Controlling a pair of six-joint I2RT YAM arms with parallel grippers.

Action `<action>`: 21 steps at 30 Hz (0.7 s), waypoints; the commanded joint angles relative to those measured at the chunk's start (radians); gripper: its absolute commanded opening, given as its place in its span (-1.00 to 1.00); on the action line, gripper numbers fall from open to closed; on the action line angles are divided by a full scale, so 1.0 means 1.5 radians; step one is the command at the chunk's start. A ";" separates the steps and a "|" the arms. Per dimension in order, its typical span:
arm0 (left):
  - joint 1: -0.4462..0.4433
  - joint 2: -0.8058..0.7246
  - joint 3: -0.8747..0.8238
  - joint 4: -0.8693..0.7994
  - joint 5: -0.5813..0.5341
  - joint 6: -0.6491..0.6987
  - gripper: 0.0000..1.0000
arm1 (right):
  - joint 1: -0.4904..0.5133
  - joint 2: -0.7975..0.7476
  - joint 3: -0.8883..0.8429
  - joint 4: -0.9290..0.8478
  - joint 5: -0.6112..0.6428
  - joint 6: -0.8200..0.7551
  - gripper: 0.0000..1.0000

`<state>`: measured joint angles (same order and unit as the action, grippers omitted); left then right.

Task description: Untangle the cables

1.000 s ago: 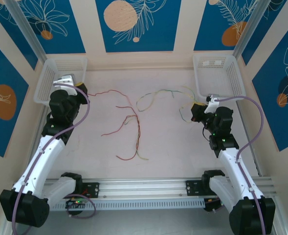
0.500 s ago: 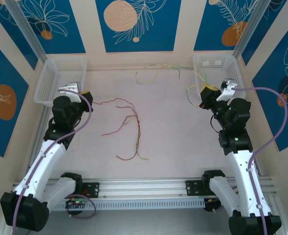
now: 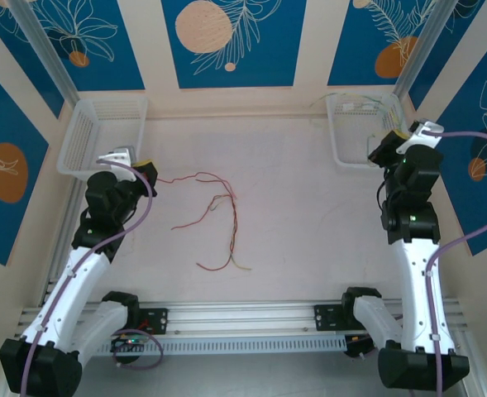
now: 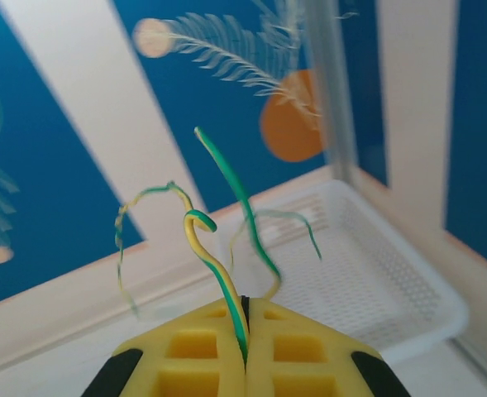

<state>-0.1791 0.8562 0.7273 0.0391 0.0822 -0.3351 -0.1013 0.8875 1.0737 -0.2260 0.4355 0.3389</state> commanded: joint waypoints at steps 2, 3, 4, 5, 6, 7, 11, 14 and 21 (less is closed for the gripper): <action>0.004 -0.003 -0.003 0.017 0.025 -0.012 -1.00 | -0.045 0.034 0.026 0.002 0.086 -0.014 -1.00; 0.005 -0.003 -0.001 0.016 0.026 -0.012 -1.00 | -0.053 0.050 0.028 0.007 0.098 -0.015 -1.00; 0.004 -0.004 -0.001 0.015 0.025 -0.011 -1.00 | -0.058 0.064 0.034 0.005 0.117 -0.011 -1.00; 0.004 -0.005 0.000 0.014 0.024 -0.011 -1.00 | -0.063 0.085 0.040 0.007 0.136 -0.012 -1.00; 0.004 -0.006 0.000 0.013 0.024 -0.010 -1.00 | -0.066 0.106 0.040 0.023 0.142 -0.022 -1.00; 0.005 -0.006 0.001 0.012 0.025 -0.010 -1.00 | -0.071 0.126 0.040 0.036 0.143 -0.029 -1.00; 0.004 -0.008 0.003 0.010 0.031 -0.015 -1.00 | -0.094 0.222 0.057 0.047 0.149 -0.015 -1.00; 0.004 -0.015 0.001 0.005 0.029 -0.017 -1.00 | -0.094 0.280 0.059 0.070 0.143 -0.016 -1.00; 0.005 -0.025 -0.003 0.002 0.028 -0.021 -1.00 | -0.095 0.387 0.033 0.160 0.106 -0.013 -1.00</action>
<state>-0.1795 0.8360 0.7258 0.0360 0.1047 -0.3431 -0.2390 1.4330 1.1309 -0.1001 0.6102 0.3176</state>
